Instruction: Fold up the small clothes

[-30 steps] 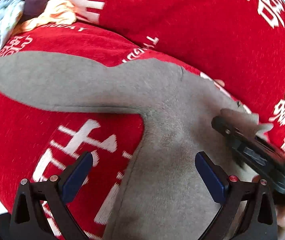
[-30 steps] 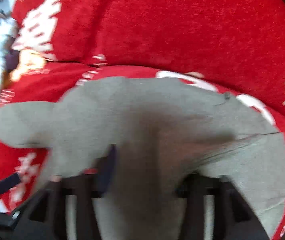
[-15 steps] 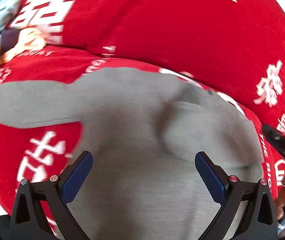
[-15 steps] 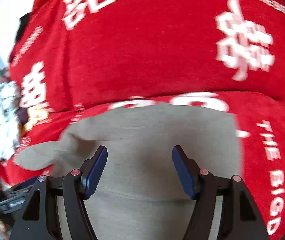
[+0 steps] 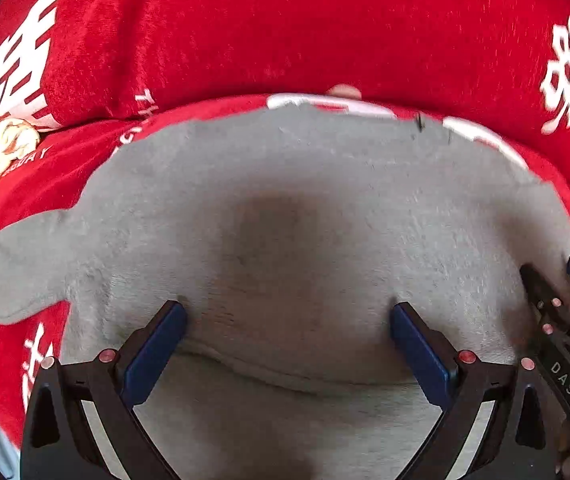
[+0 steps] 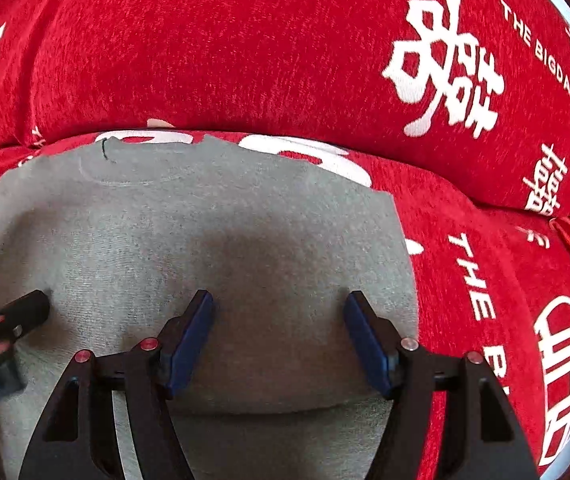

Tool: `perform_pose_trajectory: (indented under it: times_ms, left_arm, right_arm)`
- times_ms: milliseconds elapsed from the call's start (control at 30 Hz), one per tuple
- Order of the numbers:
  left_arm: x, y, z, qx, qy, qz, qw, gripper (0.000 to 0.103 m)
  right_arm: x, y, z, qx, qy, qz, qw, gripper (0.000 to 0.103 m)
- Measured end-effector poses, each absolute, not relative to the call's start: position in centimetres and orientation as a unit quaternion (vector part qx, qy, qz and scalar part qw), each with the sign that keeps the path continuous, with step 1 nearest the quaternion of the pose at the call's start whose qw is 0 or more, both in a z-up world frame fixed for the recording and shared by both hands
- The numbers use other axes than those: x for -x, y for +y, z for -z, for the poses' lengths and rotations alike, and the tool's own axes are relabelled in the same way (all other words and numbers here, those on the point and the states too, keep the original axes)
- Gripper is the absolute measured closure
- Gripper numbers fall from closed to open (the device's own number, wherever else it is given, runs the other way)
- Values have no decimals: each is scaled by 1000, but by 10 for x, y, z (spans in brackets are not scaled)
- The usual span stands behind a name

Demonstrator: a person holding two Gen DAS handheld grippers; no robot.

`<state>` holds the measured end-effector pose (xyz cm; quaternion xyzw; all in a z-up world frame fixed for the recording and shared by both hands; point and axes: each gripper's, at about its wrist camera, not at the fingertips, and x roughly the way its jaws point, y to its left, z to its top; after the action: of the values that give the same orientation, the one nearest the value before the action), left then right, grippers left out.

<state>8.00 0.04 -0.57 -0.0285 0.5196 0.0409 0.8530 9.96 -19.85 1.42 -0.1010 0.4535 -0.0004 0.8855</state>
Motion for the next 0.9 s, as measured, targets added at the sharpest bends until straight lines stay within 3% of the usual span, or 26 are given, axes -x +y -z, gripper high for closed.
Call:
perform_pose_trajectory:
  times_ms: [300, 533, 700, 900]
  left_arm:
    - [-34, 91, -20, 85, 490, -103, 861, 1]
    - [32, 246, -10, 215, 455, -221, 836, 1]
    - [74, 381, 21, 343, 425, -310, 778, 1]
    - [62, 432, 26, 379, 394, -285, 788, 1]
  right_arm:
    - [-94, -139, -9, 87, 471, -81, 874, 31]
    - [-78, -117, -6, 89, 453, -84, 883, 30]
    - [-81, -119, -3, 85, 449, -70, 886, 24]
    - [-80, -115, -3, 95, 446, -62, 888, 22]
